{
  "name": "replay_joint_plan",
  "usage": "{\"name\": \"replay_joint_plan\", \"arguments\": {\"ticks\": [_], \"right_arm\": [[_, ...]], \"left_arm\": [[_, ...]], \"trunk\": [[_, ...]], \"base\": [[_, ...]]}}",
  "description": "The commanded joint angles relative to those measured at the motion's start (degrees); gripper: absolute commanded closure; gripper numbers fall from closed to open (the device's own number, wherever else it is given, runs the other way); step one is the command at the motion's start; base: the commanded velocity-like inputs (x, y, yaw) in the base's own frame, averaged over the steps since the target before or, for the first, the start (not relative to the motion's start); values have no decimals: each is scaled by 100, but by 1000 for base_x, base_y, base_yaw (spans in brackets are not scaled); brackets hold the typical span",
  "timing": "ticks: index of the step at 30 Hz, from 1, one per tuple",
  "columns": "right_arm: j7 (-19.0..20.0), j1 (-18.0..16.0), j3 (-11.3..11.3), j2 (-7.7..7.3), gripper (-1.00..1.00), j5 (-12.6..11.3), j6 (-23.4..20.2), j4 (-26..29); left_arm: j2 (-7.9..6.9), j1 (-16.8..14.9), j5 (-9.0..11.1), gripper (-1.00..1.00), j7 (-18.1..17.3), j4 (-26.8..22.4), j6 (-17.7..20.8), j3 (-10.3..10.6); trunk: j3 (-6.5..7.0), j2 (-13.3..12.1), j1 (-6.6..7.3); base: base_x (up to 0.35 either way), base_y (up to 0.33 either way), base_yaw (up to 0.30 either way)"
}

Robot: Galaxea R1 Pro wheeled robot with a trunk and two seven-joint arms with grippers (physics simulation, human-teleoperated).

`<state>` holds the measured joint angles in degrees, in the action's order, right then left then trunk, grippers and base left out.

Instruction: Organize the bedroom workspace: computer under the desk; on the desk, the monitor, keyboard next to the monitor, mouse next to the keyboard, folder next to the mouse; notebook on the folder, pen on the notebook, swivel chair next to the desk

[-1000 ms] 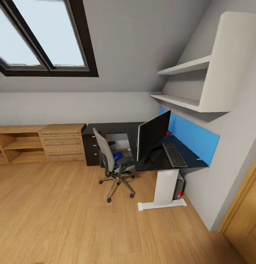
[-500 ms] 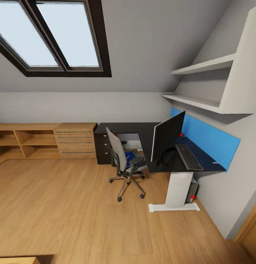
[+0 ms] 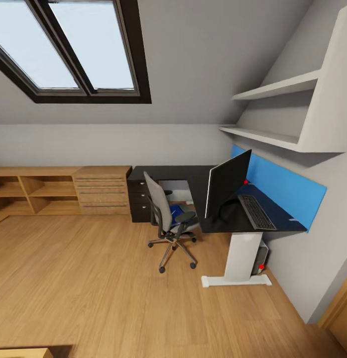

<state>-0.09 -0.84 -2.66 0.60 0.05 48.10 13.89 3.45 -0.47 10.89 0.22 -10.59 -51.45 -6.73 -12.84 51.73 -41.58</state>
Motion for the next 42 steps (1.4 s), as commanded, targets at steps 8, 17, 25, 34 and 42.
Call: {"name": "replay_joint_plan", "arguments": {"ticks": [8, 17, 25, 34, 42], "right_arm": [[9, -4, -24, 0, -100, 1, 40, -262], [9, -4, -24, 1, -100, -2, 61, -270], [9, -4, -22, 2, -100, 4, 61, -272], [14, -7, 9, 21, -100, 28, 38, -222], [-5, -53, 19, 174, -100, 0, -391, 1115]], "left_arm": [[6, -5, -17, -100, 12, 4, -14, -26], [-1, -3, -17, -100, 18, 4, -7, -34], [-60, -5, -2, -100, 29, -45, 618, -30], [-72, -4, -9, -100, 28, -473, 675, -19], [-6, -6, -16, -100, 15, -1939, 1979, -21]], "trunk": [[-152, 328, -177], [-314, 689, -375], [-457, 1010, -550], [-619, 1371, -748], [-762, 1692, -924]], "base": [[0, 0, 0], [0, 0, 0], [0, 0, 0], [0, 0, 0], [0, 0, 0]]}}
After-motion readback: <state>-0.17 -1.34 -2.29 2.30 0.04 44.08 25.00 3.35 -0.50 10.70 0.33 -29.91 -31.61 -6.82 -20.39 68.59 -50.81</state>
